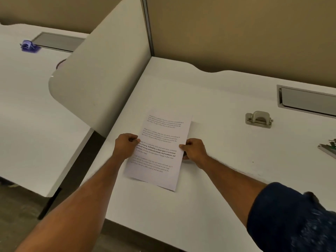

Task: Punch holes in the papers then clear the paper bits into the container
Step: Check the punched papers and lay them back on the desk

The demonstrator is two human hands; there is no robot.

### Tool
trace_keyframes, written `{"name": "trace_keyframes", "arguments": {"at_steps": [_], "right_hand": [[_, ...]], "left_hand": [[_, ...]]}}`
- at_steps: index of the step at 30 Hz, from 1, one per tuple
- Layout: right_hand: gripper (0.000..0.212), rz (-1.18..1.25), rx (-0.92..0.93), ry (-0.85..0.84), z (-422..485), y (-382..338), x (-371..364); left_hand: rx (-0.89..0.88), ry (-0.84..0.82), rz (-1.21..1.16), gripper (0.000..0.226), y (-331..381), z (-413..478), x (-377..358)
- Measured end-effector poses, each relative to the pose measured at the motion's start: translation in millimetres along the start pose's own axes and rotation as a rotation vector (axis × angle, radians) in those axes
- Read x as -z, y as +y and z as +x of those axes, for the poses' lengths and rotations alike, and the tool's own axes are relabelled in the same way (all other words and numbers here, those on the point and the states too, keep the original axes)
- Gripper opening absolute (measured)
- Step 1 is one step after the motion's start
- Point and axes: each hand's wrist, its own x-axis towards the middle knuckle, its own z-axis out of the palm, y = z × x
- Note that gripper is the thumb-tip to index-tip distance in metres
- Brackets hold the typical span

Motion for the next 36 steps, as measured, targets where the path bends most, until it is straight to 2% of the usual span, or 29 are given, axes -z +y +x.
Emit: {"name": "trace_keyframes", "arguments": {"at_steps": [7, 14, 19, 27, 36], "right_hand": [[0.015, -0.18, -0.018, 0.036, 10.0, 8.3, -6.3], [0.026, -0.422, 0.062, 0.095, 7.4, 15.1, 17.6], [0.02, -0.56, 0.146, 0.099, -7.9, 19.9, 42.3], [0.016, -0.683, 0.267, 0.076, -46.3, 30.4, 98.7], [0.02, -0.753, 0.307, 0.131, -85.9, 61.0, 184.3]], "left_hand": [[0.0, 0.012, 0.038, 0.032, -13.5, 4.3, -5.7], [-0.024, 0.033, 0.092, 0.037, -13.6, -5.0, -6.2], [-0.056, 0.019, 0.158, 0.043, -13.0, -20.2, -6.0], [-0.237, 0.047, 0.288, 0.05, 17.9, -58.2, -37.7], [-0.438, -0.066, 0.46, 0.061, 58.9, -104.5, -90.4]]}}
